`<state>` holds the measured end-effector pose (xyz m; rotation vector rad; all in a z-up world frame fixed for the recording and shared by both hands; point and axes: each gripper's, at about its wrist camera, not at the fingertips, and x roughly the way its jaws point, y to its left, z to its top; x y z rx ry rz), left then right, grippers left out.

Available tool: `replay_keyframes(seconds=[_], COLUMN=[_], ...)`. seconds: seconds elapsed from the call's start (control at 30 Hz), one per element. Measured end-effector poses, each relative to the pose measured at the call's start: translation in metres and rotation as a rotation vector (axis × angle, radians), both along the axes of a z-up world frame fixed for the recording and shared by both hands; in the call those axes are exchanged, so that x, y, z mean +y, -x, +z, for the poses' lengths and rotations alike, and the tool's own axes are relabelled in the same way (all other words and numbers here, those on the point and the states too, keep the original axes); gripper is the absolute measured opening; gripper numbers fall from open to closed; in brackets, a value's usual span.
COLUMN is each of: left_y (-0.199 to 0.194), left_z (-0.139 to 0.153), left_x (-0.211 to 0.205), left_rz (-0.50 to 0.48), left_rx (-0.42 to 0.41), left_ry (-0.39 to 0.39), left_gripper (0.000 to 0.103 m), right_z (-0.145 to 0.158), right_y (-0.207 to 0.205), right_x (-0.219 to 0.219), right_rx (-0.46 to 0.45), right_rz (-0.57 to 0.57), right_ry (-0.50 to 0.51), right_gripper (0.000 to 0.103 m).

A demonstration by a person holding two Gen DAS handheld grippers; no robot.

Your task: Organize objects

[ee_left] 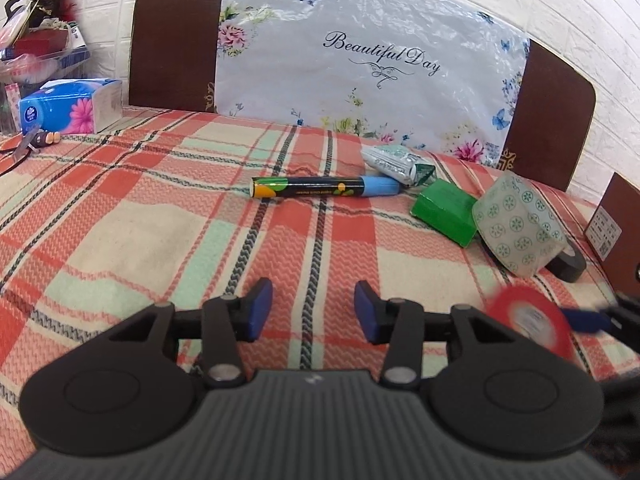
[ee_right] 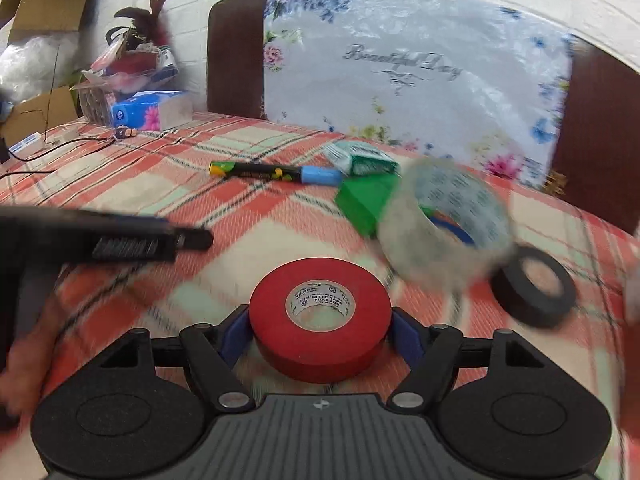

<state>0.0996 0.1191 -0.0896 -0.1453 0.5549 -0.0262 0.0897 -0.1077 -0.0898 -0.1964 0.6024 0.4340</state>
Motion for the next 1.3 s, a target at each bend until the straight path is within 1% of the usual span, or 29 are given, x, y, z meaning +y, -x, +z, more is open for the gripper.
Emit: replay_keyframes(seconds=[0.1,0.13,0.17,0.2,0.23,0.3,0.33,0.4,0.47,0.57,0.6,0.63,0.67,0.7,0.73,0.77,0.8,0.83,0.87,0.9,0.93,1.0,1.07,1.1,1.2,1.27,1.3], left_y=[0.000,0.000,0.000,0.001,0.003,0.011,0.017,0.029,0.039,0.051,0.052,0.053,0.053,0.056,0.058,0.058,0.056,0.053,0.050,0.052,0.059,0.073,0.078,0.077,0.062,0.051,0.046], left_z=[0.001,0.002,0.004,0.007,0.011,0.025,0.032,0.044,0.051,0.051,0.048,0.043,0.038,0.034,0.033,0.033,0.035,0.040,0.049,0.061,0.078,0.109,0.135,0.145,0.166,0.163,0.157], left_x=[-0.006,-0.010,-0.015,-0.022,-0.029,-0.051,-0.068,-0.104,-0.135,-0.167,-0.174,-0.178,-0.181,-0.183,-0.184,-0.185,-0.184,-0.182,-0.181,-0.184,-0.195,-0.221,-0.243,-0.250,-0.249,-0.247,-0.248], left_rz=[-0.013,-0.013,-0.012,-0.023,-0.058,-0.171,-0.239,-0.386,-0.501,-0.580,-0.596,-0.616,-0.628,-0.619,-0.619,-0.616,-0.612,-0.627,-0.655,-0.693,-0.732,-0.798,-0.850,-0.849,-0.817,-0.772,-0.755], left_rx=[0.007,0.016,0.032,0.053,0.076,0.102,0.101,0.113,0.163,0.208,0.227,0.251,0.274,0.259,0.241,0.238,0.241,0.270,0.300,0.283,0.218,0.072,-0.025,-0.059,-0.081,-0.070,-0.044], left_ry=[-0.037,-0.065,-0.098,-0.109,-0.076,0.007,0.021,0.029,0.025,-0.019,-0.026,-0.027,-0.035,-0.057,-0.075,-0.093,-0.093,-0.044,0.041,0.089,0.068,-0.033,-0.076,-0.081,-0.010,-0.009,-0.022], left_gripper=[0.053,0.053,0.053,0.052,0.052,0.052,0.052,0.052,0.052,0.052,0.049,0.032,0.025,0.020,0.015,0.013,0.003,0.001,0.001,0.001,0.001,0.001,0.001,0.002,0.006,0.007,0.007], right_z=[0.000,0.000,0.000,-0.001,-0.002,-0.006,-0.007,-0.009,-0.009,-0.006,-0.004,-0.004,-0.004,-0.004,-0.005,-0.006,-0.005,-0.004,-0.002,0.003,0.008,0.021,0.032,0.039,0.050,0.051,0.048], right_y=[0.045,0.058,0.070,0.080,0.088,0.098,0.102,0.104,0.102,0.096,0.095,0.094,0.092,0.089,0.085,0.082,0.080,0.079,0.081,0.085,0.091,0.101,0.105,0.104,0.096,0.094,0.092], right_x=[-0.039,-0.053,-0.067,-0.080,-0.093,-0.109,-0.107,-0.102,-0.099,-0.101,-0.101,-0.099,-0.097,-0.094,-0.091,-0.089,-0.088,-0.089,-0.091,-0.092,-0.091,-0.083,-0.079,-0.088,-0.114,-0.137,-0.146], right_rx=[-0.002,-0.007,-0.012,-0.012,-0.003,0.013,0.003,-0.011,-0.013,0.004,0.003,0.001,0.000,0.003,0.011,0.008,-0.001,-0.006,-0.019,-0.049,-0.096,-0.211,-0.325,-0.343,-0.368,-0.343,-0.317], right_rz=[-0.082,-0.125,-0.170,-0.209,-0.240,-0.262,-0.267,-0.268,-0.263,-0.258,-0.253,-0.247,-0.239,-0.225,-0.205,-0.195,-0.198,-0.197,-0.188,-0.172,-0.153,-0.124,-0.138,-0.155,-0.233,-0.276,-0.293], right_ry=[0.006,0.014,0.016,0.005,-0.017,-0.078,-0.080,-0.051,-0.032,-0.042,-0.042,-0.038,-0.033,-0.027,-0.020,-0.016,-0.015,-0.032,-0.060,-0.083,-0.085,-0.032,0.039,0.004,0.006,-0.037,-0.056], right_gripper=[0.071,0.071,0.076,0.080,0.085,0.085,0.085,0.085,0.085,0.084,0.084,0.084,0.084,0.082,0.072,0.072,0.072,0.071,0.071,0.071,0.071,0.071,0.071,0.070,0.071,0.071,0.071])
